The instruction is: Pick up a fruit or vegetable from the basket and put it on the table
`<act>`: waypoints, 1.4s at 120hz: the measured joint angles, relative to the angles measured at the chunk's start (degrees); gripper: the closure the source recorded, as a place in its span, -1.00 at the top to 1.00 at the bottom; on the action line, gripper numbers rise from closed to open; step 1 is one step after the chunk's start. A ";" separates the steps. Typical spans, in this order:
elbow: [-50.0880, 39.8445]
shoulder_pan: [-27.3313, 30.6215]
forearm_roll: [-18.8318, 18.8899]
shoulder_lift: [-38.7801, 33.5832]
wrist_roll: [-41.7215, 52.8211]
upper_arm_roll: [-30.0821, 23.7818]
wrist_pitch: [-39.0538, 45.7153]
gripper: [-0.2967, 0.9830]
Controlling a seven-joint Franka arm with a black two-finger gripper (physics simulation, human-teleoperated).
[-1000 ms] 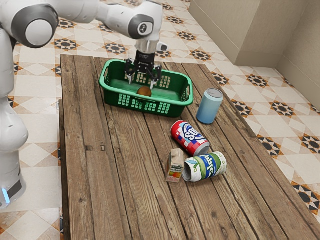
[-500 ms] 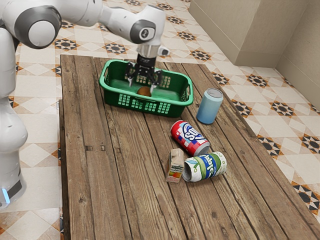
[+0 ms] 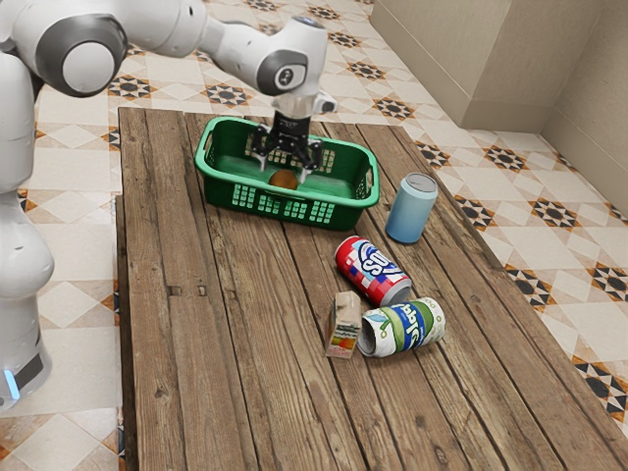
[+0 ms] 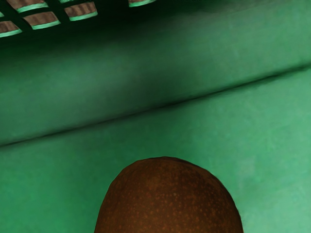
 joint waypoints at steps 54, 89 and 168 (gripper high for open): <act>-0.83 -0.09 -1.31 0.61 0.64 -0.19 2.39 0.54; -0.94 -0.08 -2.64 1.07 0.78 -0.21 2.27 0.54; -5.33 -0.01 -1.22 -16.89 0.37 -7.44 -3.18 -0.14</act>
